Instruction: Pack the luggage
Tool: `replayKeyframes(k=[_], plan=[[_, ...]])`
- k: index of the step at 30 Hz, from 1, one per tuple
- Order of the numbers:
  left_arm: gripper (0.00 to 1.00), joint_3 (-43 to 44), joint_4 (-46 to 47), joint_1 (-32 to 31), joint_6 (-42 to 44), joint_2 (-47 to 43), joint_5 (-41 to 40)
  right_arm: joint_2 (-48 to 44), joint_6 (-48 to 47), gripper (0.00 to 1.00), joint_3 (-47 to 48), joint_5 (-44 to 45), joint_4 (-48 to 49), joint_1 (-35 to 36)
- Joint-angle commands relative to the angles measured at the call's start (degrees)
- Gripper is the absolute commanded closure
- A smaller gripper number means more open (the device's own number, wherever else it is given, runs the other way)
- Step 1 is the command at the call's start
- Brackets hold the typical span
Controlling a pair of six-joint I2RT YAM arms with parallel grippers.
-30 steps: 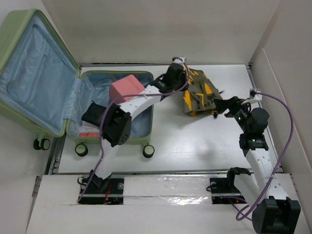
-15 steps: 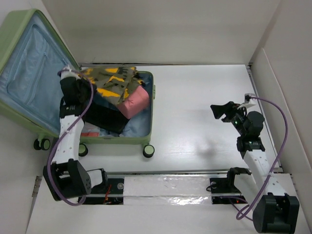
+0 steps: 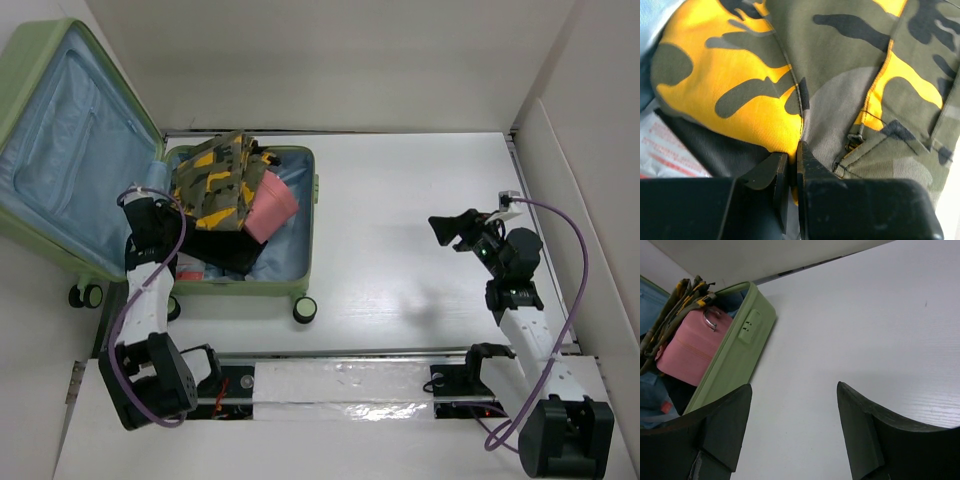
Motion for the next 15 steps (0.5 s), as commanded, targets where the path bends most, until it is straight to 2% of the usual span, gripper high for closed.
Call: replayKeyframes(k=[1,6,9,14,15], plan=[[1.00,-3.0,-1.4,0.1,-0.5,-6.9,1.7,-0.8,-1.0,0.25,0.8,-1.5,3.4,-0.3],[1.00,-5.5,-6.8,0.1,1.3,-16.3,0.7,-1.3,-1.1,0.25,1.0,-1.4,2.7,-0.3],[1.00,-7.6,-7.9,0.1,1.8,-19.0,1.3,-1.3,-1.1,0.25,1.1,-1.7,2.7,-0.3],[0.99,-6.6,-7.6,0.1,1.5,-13.3,1.8,-0.7,-1.2,0.25,1.2,-2.3,2.7,-0.3],[0.76,-6.5,-6.8,0.1,1.7,-12.5,2.0,-0.6,-1.2,0.25,1.2,-2.5,2.7,-0.3]])
